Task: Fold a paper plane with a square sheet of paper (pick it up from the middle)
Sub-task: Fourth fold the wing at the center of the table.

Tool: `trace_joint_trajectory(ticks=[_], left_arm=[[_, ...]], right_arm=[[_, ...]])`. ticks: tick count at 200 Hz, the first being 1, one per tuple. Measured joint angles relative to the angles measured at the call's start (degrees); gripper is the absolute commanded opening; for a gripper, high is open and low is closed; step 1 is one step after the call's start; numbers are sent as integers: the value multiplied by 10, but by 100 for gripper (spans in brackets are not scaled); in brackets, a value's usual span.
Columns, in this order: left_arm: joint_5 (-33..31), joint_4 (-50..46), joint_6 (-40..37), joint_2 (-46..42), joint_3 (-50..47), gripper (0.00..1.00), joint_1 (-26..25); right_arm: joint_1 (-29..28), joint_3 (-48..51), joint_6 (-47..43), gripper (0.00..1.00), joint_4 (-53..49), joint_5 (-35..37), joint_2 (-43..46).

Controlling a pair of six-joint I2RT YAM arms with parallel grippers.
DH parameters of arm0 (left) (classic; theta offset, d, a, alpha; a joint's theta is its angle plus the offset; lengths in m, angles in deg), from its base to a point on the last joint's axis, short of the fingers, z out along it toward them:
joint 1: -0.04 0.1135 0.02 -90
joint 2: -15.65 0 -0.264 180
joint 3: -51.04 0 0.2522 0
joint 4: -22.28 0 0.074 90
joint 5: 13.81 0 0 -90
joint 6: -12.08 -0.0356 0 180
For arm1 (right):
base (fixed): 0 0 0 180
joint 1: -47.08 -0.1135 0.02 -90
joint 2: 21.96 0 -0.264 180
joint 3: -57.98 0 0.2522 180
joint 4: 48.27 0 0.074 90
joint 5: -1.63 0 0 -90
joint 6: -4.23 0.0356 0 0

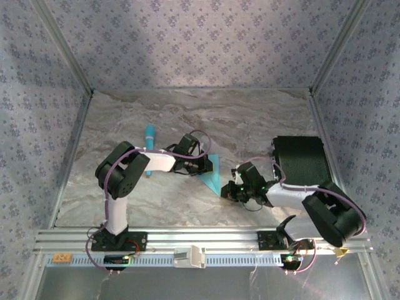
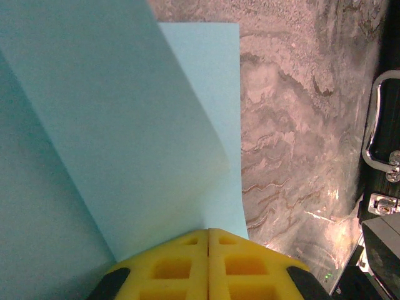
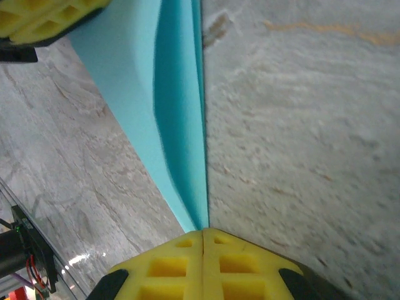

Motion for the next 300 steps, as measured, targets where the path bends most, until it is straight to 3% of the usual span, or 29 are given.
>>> trace_joint_trajectory(ticks=[77, 149, 198, 300], left_arm=[[0, 0, 0, 0, 1, 7, -1], [0, 0, 0, 0, 1, 7, -1], [0, 0, 0, 0, 1, 7, -1], [-1, 0, 0, 0, 2, 7, 0]], right_arm=[[15, -37, -2, 0, -100, -2, 57], [12, -171, -5, 0, -64, -11, -108], [3, -211, -4, 0, -63, -11, -151], [11, -165, 5, 0, 19, -21, -186]])
